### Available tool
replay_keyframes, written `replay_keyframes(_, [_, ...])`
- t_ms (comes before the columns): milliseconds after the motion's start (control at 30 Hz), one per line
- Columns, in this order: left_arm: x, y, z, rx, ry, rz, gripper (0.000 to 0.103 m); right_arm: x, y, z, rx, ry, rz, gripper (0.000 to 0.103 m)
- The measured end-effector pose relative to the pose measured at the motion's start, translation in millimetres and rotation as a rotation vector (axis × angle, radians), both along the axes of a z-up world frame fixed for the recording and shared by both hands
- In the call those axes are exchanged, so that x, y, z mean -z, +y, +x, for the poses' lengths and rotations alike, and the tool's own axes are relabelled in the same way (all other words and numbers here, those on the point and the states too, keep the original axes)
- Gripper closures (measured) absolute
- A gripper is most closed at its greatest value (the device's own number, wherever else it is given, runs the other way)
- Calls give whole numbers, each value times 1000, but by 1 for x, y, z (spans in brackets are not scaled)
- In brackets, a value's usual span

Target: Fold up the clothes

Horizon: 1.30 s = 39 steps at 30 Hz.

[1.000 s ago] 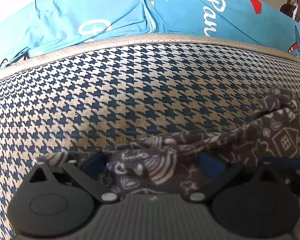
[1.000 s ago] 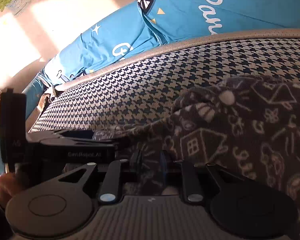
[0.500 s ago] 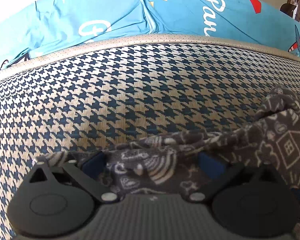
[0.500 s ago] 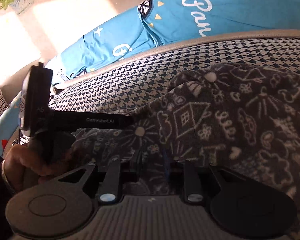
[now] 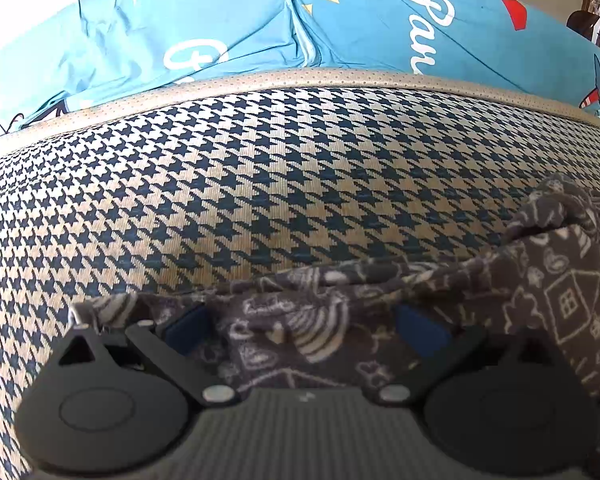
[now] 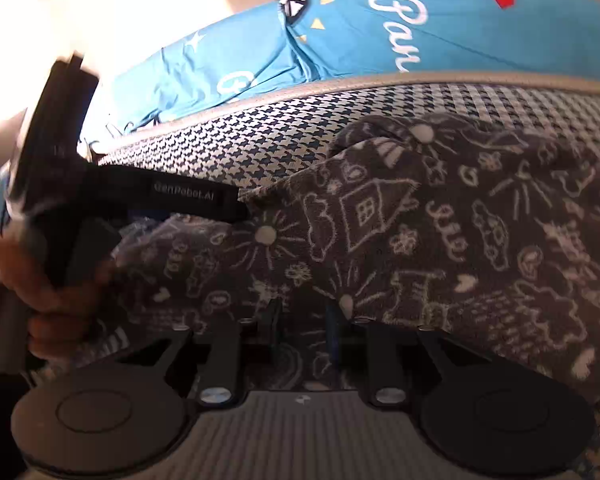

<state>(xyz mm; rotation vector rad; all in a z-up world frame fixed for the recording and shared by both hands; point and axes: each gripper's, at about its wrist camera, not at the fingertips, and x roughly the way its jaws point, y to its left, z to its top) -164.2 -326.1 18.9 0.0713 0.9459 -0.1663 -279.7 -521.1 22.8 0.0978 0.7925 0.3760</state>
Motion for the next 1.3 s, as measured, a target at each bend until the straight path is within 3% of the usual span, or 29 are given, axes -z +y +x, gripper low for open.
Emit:
replay_keyframes(67, [-3, 2, -6, 3, -7, -4, 0, 1, 2, -2, -12, -20, -26, 81])
replay_keyframes(300, [-13, 9, -29, 15, -33, -17, 0, -18, -11, -20, 78, -52, 89, 81])
replay_keyframes(500, [-20, 14, -48, 17, -36, -27, 0, -23, -8, -51, 87, -74, 145, 81])
replay_keyframes(667, [-21, 17, -60, 10, -27, -40, 0, -8, -5, -50, 117, -28, 150, 81])
replay_keyframes(833, [-21, 16, -76, 24, -33, -31, 0, 8, -9, -42, 153, 10, 163, 91])
replay_keyframes(1300, [-27, 28, -124, 28, -64, -45, 0, -5, 1, -52, 184, -41, 109, 89])
